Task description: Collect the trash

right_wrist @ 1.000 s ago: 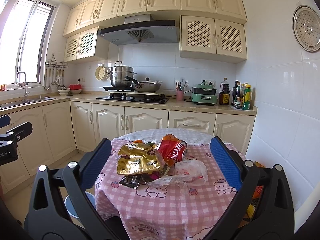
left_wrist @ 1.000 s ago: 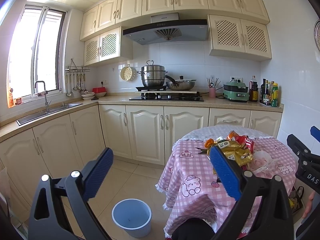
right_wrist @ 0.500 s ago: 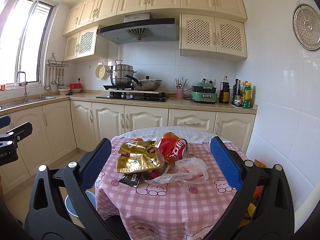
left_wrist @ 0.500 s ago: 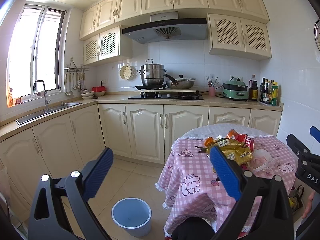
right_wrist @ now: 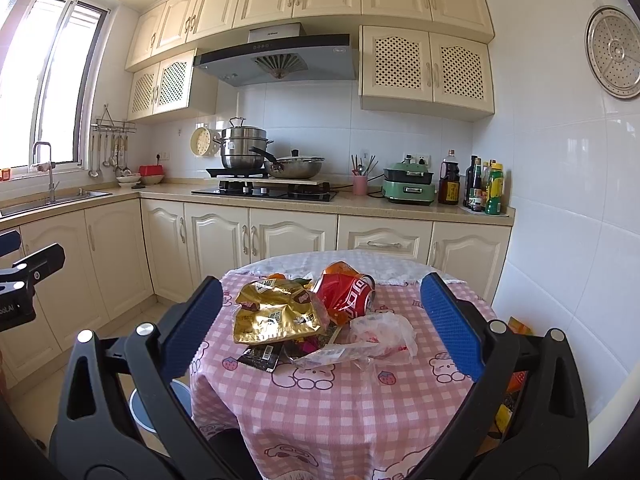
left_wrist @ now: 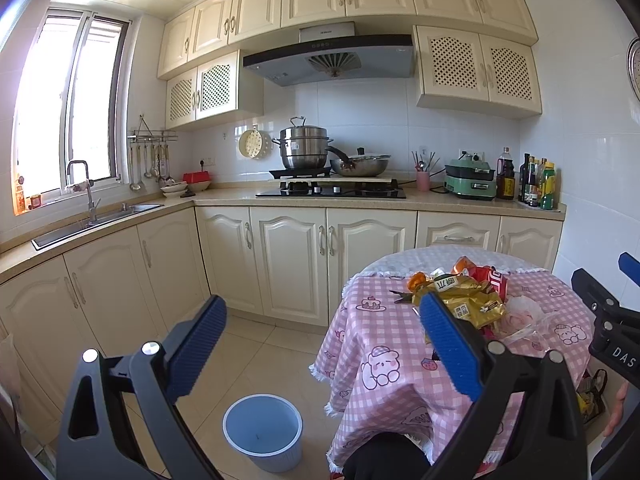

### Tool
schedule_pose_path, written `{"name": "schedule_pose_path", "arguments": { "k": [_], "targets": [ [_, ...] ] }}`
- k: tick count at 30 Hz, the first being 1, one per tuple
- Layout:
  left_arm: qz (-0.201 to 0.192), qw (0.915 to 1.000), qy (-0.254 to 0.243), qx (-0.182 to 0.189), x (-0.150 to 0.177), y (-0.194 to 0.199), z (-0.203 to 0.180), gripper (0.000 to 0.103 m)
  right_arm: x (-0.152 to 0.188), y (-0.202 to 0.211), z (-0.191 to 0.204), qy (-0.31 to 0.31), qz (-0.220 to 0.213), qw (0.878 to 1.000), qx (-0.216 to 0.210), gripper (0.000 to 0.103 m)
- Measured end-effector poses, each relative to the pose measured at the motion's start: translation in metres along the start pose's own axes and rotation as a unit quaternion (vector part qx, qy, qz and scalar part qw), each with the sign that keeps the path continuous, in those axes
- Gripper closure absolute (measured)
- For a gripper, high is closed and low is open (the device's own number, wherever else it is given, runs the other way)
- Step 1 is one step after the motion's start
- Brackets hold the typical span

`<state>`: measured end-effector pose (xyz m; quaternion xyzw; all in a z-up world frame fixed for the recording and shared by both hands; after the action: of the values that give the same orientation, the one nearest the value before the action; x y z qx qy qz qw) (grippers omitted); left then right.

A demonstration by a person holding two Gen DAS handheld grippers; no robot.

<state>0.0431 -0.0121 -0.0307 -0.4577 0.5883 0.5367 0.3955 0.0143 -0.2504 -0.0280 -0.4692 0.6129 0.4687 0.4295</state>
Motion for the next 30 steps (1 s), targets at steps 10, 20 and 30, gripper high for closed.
{"name": "schedule_pose_path", "arguments": {
  "k": [10,20,30],
  "targets": [
    [0.003,1.0000,-0.003,0.000,0.002,0.000,-0.001,0.008,0.002,0.001,0.000,0.000,0.001,1.000,-0.001,0.006],
    [0.004,1.0000,-0.004,0.000,0.001,0.000,0.000,0.008,0.008,-0.001,0.000,-0.002,0.004,1.000,-0.004,0.006],
    [0.009,0.9999,-0.007,0.000,0.001,-0.002,0.000,0.008,0.011,-0.004,0.001,-0.002,0.009,1.000,-0.005,0.006]
  ]
}}
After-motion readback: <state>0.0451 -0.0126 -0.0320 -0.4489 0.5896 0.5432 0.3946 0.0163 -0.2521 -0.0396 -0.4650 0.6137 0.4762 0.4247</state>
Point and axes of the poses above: each gripper's, at about its wrist camera, not at the fingertips, and y roughly against the way its jaws point, z to its left, x to its underside, the point moved 4 cm from there along -y, roughly the way its jaws point, and after that the axes turned 9 degrees about y, right-handed, at the moved point
